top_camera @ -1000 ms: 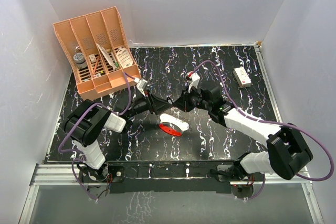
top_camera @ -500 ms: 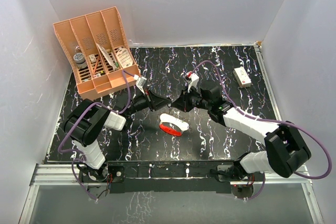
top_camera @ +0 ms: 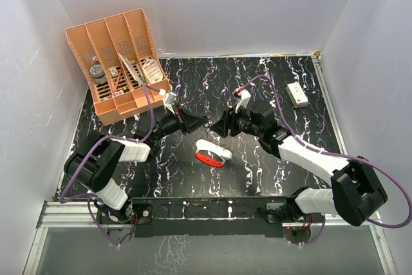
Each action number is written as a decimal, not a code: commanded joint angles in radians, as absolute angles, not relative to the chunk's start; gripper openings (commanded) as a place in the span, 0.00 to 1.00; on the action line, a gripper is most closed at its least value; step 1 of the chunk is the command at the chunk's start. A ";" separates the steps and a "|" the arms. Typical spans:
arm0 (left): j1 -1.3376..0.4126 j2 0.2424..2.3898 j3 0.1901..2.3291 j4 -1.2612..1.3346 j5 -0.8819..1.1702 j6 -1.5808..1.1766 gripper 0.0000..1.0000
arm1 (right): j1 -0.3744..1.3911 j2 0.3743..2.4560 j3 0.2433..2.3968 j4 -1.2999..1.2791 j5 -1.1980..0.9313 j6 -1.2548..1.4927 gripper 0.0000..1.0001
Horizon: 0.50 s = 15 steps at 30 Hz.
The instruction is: Put the keys on the keyring
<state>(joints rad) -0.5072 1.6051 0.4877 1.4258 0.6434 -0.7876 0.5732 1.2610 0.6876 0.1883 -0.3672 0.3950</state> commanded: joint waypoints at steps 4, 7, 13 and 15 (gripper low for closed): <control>-0.509 1.571 0.462 1.443 0.620 -0.774 0.00 | 0.569 1.226 0.659 0.259 -0.391 0.409 0.48; -0.509 1.576 0.461 1.440 0.615 -0.780 0.00 | 0.569 1.227 0.651 0.261 -0.409 0.393 0.48; -0.509 1.576 0.468 1.405 0.605 -0.777 0.00 | 0.570 1.234 0.641 0.256 -0.428 0.378 0.48; -0.509 1.573 0.473 1.372 0.593 -0.778 0.00 | 0.570 1.224 0.633 0.270 -0.429 0.379 0.46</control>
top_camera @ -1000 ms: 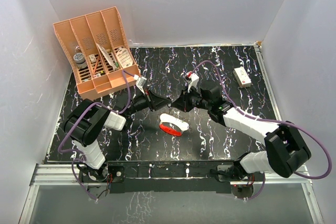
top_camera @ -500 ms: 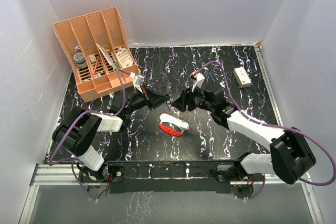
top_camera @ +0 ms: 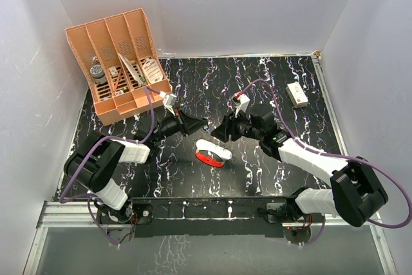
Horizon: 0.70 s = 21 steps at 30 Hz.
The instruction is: Put the keys on the keyring
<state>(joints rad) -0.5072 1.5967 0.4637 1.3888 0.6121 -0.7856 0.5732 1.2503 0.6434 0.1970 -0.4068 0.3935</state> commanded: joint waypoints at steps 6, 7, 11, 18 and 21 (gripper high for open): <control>-0.509 1.566 0.500 1.268 0.562 -0.770 0.00 | 0.572 1.230 0.654 0.261 -0.441 0.353 0.30; -0.509 1.565 0.509 1.245 0.557 -0.771 0.00 | 0.575 1.236 0.660 0.255 -0.442 0.348 0.29; -0.509 1.564 0.547 1.155 0.532 -0.783 0.00 | 0.590 1.264 0.688 0.225 -0.423 0.322 0.29; -0.511 1.549 0.618 0.994 0.488 -0.790 0.00 | 0.617 1.288 0.721 0.189 -0.366 0.306 0.34; -0.516 1.539 0.638 0.939 0.470 -0.782 0.00 | 0.626 1.284 0.727 0.189 -0.329 0.307 0.35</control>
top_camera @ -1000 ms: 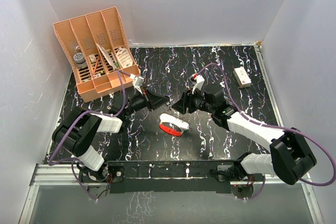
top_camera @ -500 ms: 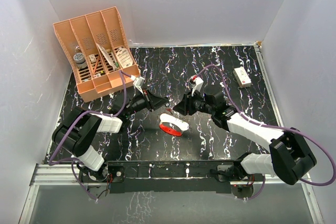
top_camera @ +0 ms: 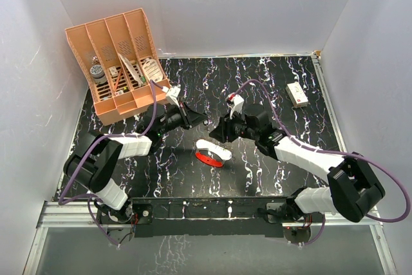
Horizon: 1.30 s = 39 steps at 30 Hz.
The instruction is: Put the keys on the keyring
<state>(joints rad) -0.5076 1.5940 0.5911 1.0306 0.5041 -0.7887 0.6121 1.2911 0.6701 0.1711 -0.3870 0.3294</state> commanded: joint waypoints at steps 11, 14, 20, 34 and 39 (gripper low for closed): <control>-0.546 1.510 0.688 0.800 0.420 -0.786 0.00 | 0.660 1.343 0.773 0.180 -0.247 0.290 0.35; -0.549 1.495 0.692 0.776 0.420 -0.780 0.00 | 0.660 1.342 0.769 0.193 -0.233 0.283 0.36; -0.549 1.482 0.700 0.729 0.440 -0.772 0.00 | 0.660 1.334 0.766 0.200 -0.226 0.259 0.36; -0.552 1.496 0.708 0.718 0.455 -0.795 0.00 | 0.660 1.354 0.770 0.215 -0.248 0.256 0.29; -0.560 1.503 0.725 0.708 0.448 -0.799 0.00 | 0.661 1.362 0.773 0.217 -0.251 0.259 0.29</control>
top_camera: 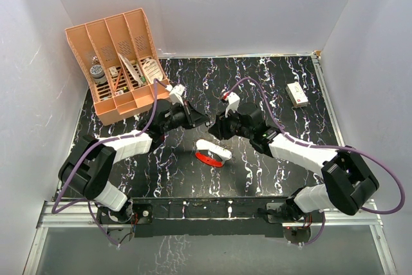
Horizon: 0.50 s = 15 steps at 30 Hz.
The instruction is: Put the keys on the keyring
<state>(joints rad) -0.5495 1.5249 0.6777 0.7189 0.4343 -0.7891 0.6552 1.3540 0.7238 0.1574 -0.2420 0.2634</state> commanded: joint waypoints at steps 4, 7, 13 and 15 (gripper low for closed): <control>-0.569 1.509 0.741 0.693 0.438 -0.801 0.00 | 0.661 1.360 0.772 0.220 -0.240 0.262 0.29; -0.575 1.510 0.746 0.680 0.430 -0.798 0.00 | 0.660 1.352 0.770 0.222 -0.221 0.261 0.29; -0.582 1.511 0.744 0.667 0.426 -0.797 0.00 | 0.660 1.334 0.767 0.226 -0.193 0.261 0.29; -0.582 1.510 0.743 0.664 0.426 -0.795 0.00 | 0.661 1.328 0.765 0.226 -0.186 0.259 0.29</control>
<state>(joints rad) -0.5762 1.5253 0.7128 0.6731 0.4263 -0.7944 0.6556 1.3640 0.7238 0.1612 -0.2180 0.2638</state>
